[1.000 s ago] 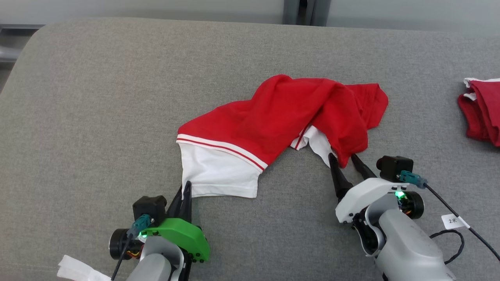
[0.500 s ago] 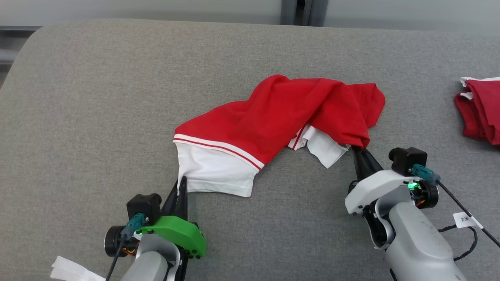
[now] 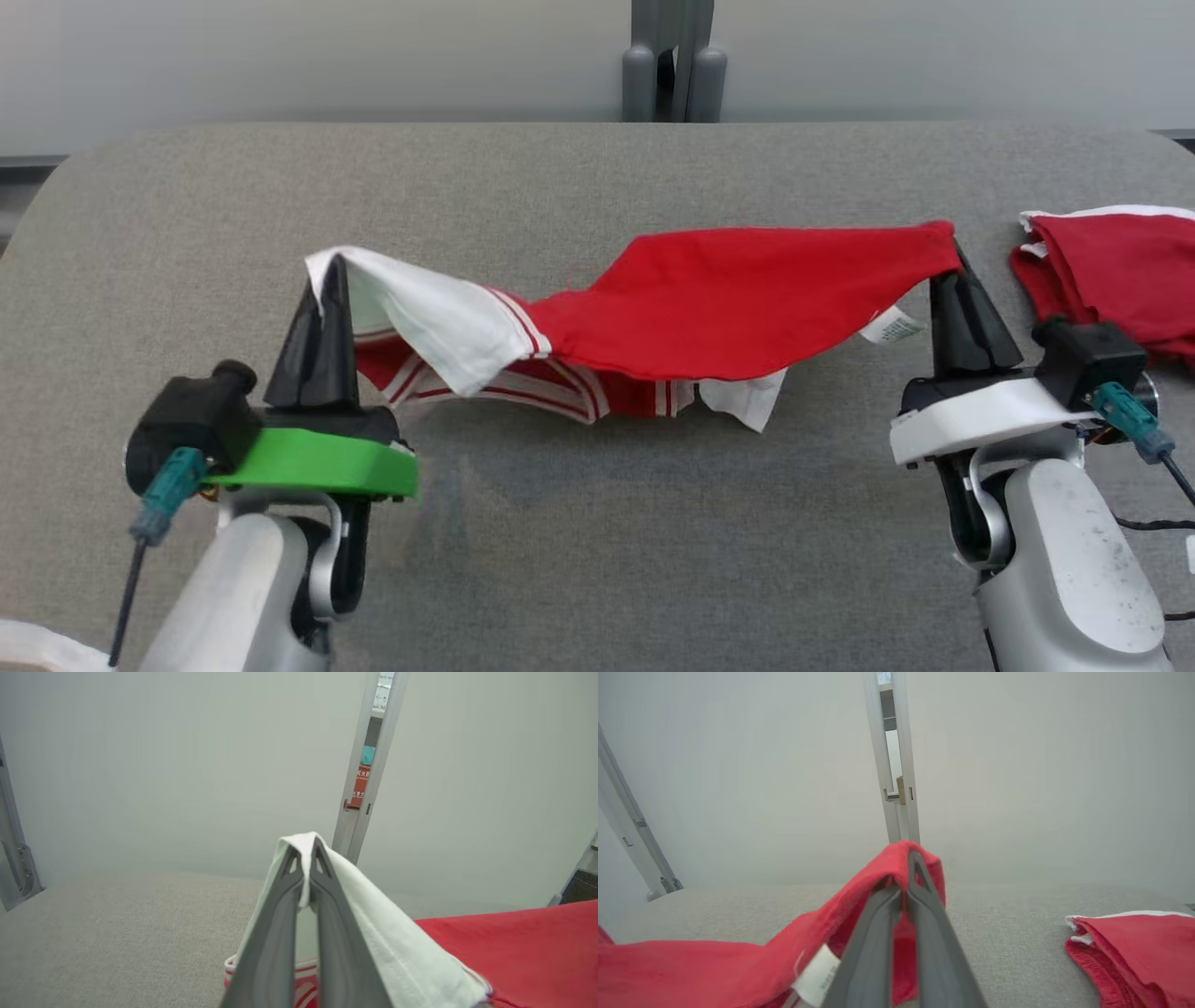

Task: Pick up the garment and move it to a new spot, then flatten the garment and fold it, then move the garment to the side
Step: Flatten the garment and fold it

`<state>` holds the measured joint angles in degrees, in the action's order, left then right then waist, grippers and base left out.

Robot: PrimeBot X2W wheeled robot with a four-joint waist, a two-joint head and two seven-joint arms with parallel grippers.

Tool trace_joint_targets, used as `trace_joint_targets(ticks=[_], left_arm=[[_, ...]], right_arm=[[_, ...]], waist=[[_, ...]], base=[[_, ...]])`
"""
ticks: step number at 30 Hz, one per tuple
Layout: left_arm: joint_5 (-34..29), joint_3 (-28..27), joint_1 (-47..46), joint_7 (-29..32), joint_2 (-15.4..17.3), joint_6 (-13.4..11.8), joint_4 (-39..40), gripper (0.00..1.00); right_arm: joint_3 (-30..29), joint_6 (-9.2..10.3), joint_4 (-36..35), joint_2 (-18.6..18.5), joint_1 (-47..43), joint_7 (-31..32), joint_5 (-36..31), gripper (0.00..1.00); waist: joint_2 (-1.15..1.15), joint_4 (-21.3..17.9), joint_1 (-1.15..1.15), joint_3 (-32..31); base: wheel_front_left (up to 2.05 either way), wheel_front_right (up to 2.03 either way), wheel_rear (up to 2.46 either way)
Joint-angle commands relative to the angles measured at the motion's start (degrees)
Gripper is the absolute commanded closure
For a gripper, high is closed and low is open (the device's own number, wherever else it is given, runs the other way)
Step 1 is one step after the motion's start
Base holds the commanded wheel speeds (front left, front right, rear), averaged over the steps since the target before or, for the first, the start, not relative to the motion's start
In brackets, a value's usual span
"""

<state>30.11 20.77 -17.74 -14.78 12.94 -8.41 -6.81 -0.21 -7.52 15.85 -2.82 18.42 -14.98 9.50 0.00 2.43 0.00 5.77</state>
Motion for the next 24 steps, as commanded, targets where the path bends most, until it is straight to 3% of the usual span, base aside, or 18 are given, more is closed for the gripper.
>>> trace_joint_targets(ticks=[1,10,15,19,24], left_arm=[[-0.49,-0.82,-1.21,0.04,1.20,-0.30,2.92,1.00],[-2.09,-3.96,-5.27,5.31,7.38,-1.74,21.95,1.00],[-2.99,-4.85,-8.52,10.50,10.45,-2.20,31.41,1.00],[-3.11,-5.63,-11.54,15.13,12.86,-2.13,35.93,1.00],[-2.34,-5.82,-14.38,19.55,14.51,-1.74,36.76,1.00]], right_arm=[[-0.59,0.07,-2.89,-0.16,-1.00,0.68,-1.08,1.00],[-2.23,0.07,-24.51,-0.15,-2.56,8.62,-5.97,1.00],[-2.96,0.07,-36.43,-2.13,-2.88,13.94,-7.57,1.00],[-3.98,0.07,-44.13,-4.32,-3.36,18.02,-7.60,1.00],[-5.43,0.07,-48.68,-6.03,-4.36,22.31,-6.71,1.00]], waist=[[0.00,-2.14,0.00,-3.21],[0.00,-5.65,0.00,-8.36],[0.00,-7.43,0.00,-10.11],[0.00,-8.50,0.00,-10.58],[0.00,-9.55,0.00,-9.49]], base=[[0.00,0.00,0.00],[0.00,0.00,0.00],[0.00,0.00,0.00],[0.00,0.00,0.00],[0.00,0.00,0.00]])
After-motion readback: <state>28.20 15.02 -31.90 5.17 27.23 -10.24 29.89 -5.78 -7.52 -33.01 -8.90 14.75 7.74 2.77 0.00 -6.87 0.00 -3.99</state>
